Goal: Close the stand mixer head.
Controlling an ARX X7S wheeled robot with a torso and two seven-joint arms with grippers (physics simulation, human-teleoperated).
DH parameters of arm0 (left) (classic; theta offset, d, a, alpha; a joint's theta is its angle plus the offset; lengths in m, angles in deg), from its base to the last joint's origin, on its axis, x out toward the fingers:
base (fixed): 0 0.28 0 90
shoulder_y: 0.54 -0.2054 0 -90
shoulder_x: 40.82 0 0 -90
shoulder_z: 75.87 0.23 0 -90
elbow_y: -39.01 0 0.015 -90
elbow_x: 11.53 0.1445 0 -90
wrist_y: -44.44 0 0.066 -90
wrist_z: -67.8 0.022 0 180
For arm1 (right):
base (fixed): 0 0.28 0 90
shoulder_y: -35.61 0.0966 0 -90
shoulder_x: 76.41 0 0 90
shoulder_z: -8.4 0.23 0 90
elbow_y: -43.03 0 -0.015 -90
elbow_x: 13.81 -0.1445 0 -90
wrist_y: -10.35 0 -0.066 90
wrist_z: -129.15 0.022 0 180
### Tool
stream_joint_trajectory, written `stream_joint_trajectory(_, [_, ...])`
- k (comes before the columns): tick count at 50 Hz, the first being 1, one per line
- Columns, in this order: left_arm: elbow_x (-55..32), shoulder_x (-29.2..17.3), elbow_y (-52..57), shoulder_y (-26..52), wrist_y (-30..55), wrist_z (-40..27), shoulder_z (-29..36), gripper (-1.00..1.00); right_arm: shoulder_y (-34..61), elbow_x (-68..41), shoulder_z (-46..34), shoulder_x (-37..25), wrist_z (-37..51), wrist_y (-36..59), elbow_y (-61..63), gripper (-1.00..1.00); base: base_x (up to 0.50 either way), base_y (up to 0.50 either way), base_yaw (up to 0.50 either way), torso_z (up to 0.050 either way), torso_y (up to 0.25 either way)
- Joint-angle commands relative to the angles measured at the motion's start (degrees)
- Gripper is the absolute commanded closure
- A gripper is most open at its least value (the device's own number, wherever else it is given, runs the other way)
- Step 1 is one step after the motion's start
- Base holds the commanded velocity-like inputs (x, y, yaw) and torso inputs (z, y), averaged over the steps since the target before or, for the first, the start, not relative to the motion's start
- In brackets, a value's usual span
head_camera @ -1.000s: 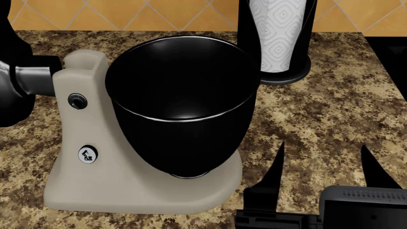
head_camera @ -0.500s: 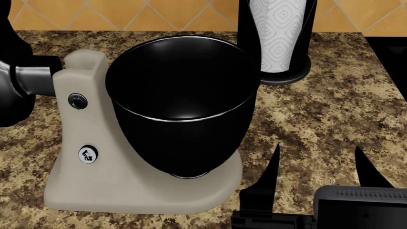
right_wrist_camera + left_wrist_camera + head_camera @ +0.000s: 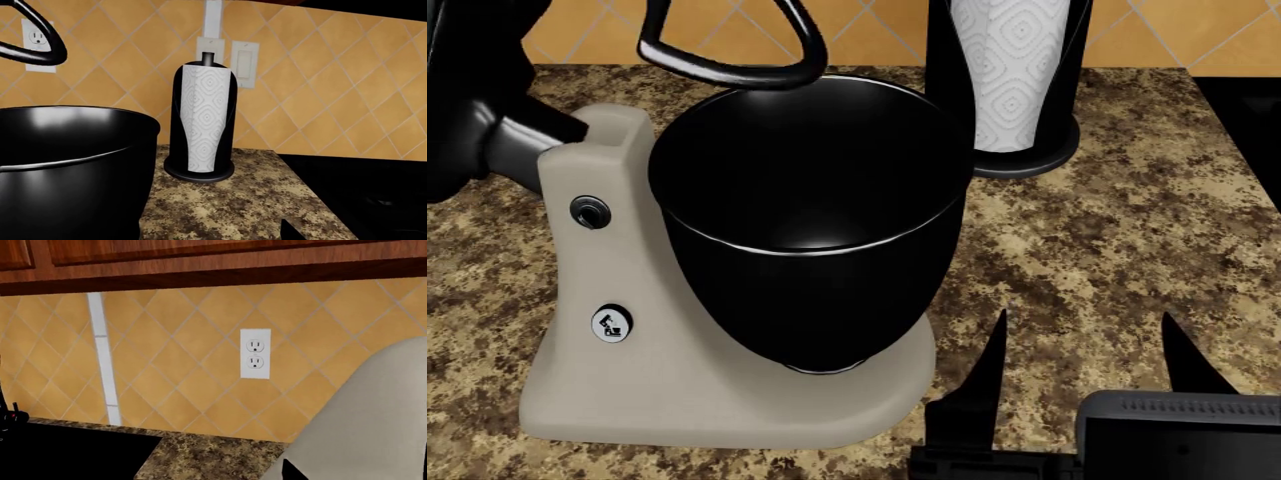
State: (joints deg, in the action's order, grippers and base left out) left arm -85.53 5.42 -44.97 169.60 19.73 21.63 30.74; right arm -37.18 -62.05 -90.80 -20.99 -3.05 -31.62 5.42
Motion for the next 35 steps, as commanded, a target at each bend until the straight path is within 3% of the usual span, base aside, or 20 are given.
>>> stream_joint_trajectory(1, [-20.1, 8.9, 4.2, 0.6, -1.5, 0.0, 2.3, -1.00, -0.1, 0.0, -0.3, -0.2, 0.0, -0.3, -0.1, -1.00, 0.00, 0.00, -0.01, 0.000, 0.000])
stream_joint_trajectory(20, [-17.6, 13.9, 3.6, -0.6, -1.7, 1.2, 6.8, -1.00, -0.4, -1.5, 1.2, -1.2, 0.8, -0.7, 0.7, -1.00, 0.00, 0.00, 0.00, 0.000, 0.000])
stream_joint_trajectory(35, [-18.0, 14.3, 3.9, -4.0, -1.5, 0.1, 8.6, -1.00, -0.4, -2.9, 2.1, -1.8, 1.7, -0.7, 1.3, -1.00, 0.00, 0.00, -0.01, 0.000, 0.000])
